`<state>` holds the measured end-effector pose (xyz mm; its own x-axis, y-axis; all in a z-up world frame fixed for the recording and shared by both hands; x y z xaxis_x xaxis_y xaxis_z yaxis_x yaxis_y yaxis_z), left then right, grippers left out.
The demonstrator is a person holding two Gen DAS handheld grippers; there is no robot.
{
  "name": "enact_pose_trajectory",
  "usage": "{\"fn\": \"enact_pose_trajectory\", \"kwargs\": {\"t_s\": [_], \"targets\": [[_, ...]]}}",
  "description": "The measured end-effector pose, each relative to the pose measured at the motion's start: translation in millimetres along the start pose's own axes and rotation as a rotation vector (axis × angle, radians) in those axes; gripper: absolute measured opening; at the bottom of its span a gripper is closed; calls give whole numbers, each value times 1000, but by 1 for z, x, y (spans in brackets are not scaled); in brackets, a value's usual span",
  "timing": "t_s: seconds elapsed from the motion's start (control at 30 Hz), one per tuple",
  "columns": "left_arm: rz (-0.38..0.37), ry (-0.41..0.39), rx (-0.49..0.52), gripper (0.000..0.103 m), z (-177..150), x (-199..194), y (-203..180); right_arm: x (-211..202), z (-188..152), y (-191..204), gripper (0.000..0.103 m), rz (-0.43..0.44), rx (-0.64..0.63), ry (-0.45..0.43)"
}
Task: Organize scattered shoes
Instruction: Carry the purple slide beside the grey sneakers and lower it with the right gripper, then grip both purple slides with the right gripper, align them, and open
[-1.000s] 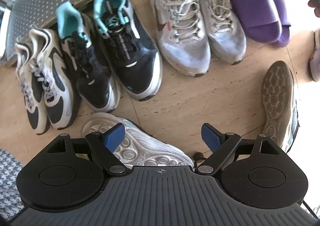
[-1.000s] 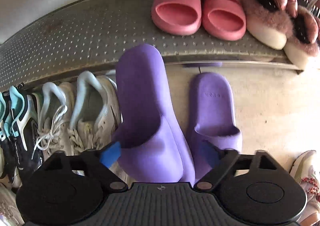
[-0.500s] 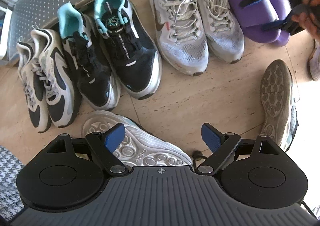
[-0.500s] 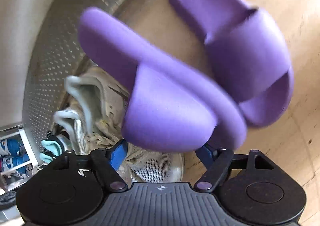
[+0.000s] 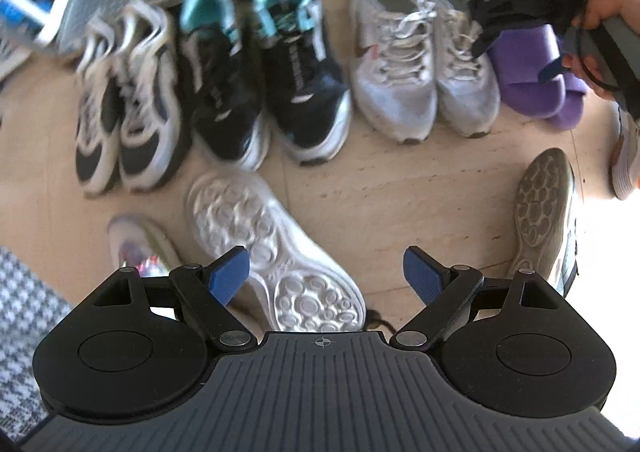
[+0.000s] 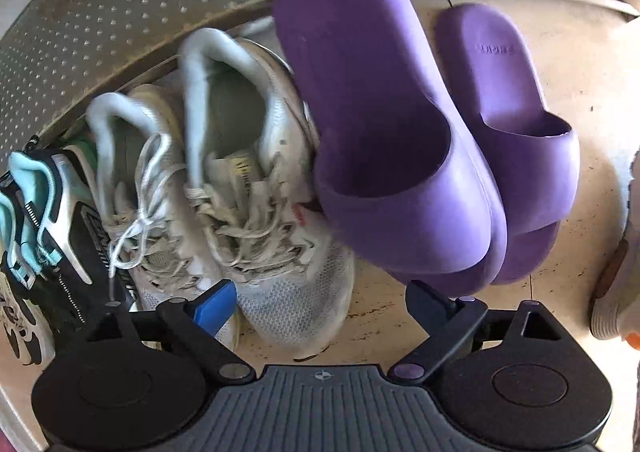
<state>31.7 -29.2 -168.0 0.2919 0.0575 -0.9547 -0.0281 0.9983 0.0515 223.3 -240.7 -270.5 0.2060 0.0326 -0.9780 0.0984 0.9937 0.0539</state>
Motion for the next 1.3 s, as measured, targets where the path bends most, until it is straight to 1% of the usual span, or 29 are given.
{"fn": "enact_pose_trajectory", "kwargs": {"t_s": [0.03,0.07,0.13,0.17,0.27,0.3,0.37,0.4,0.47,0.5,0.53,0.57,0.6,0.67,0.7,0.77,0.83,0.9,0.93,1.0,1.03,1.07,1.1,1.13,1.17,1.2,1.23,1.27,1.3], "targets": [[4,-7,-24,88,-2,-2,7,-5,-3,3,92,2,-22,-17],[8,-14,-48,88,-5,-4,13,-17,-7,5,92,-7,-56,-54],[15,-25,-79,88,2,-7,27,-39,-6,0,92,-20,-104,-131],[19,-31,-94,88,6,-8,33,-53,-5,-5,92,-23,-126,-181],[26,-60,-103,88,24,-13,38,-103,8,-23,92,-59,-202,-391],[11,-86,-110,89,35,-16,36,-109,12,-30,92,-72,-216,-425],[-15,-101,-120,90,43,-15,28,-110,19,-44,94,-96,-230,-449],[-27,-108,-125,90,47,-14,24,-110,22,-52,97,-109,-237,-462],[-59,-76,-118,90,45,-8,13,-110,29,-66,98,-133,-250,-486],[-95,-50,-90,90,41,-3,3,-110,33,-74,98,-146,-257,-498],[-100,-33,-55,90,37,1,-3,-104,36,-79,97,-142,-224,-493],[-84,-29,-17,90,34,4,-6,-93,38,-82,95,-129,-167,-478],[-68,-24,21,90,31,7,-8,-88,41,-84,91,-120,-128,-470],[-33,-19,68,90,29,12,-11,-80,48,-85,79,-102,-62,-466],[-20,-12,87,90,29,17,-12,-70,50,-83,67,-89,-18,-466],[-30,-3,86,90,29,20,-13,-50,55,-77,68,-72,43,-452],[-39,1,76,90,31,24,-14,-30,57,-68,67,-75,52,-409],[-34,5,79,90,32,27,-14,-1,53,-68,64,-106,42,-330],[-33,9,82,90,31,29,-14,6,50,-69,64,-106,59,-308],[-36,24,77,90,29,31,-14,16,49,-83,62,-83,209,-252],[-41,35,69,90,27,33,-14,18,50,-89,58,-71,253,-220],[-52,46,58,90,25,34,-14,22,52,-98,58,-47,294,-154],[-65,55,48,90,23,33,-15,27,52,-112,57,-7,345,-31],[-77,62,42,90,21,33,-17,29,52,-120,48,15,369,32],[-81,64,41,90,20,32,-18,28,54,-127,42,46,371,38],[-91,72,47,90,17,33,-20,25,59,-130,29,76,366,11],[-89,75,54,90,16,34,-21,22,66,-128,29,96,354,-37],[-86,77,60,90,15,35,-22,24,69,-123,29,79,308,-58],[-81,79,64,90,14,36,-22,28,69,-116,29,40,243,-61]]}}
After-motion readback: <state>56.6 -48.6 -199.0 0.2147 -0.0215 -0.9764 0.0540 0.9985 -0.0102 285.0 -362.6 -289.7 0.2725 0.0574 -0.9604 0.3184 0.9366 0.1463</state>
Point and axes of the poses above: each gripper's, at about its wrist camera, not at the fingertips, and x roughly the way its jaws point, y to its left, z to its top, the point moved 8 cm from there along x, roughly the way its jaws point, and after that the axes turned 12 degrees about -y, right-handed, at the moved point
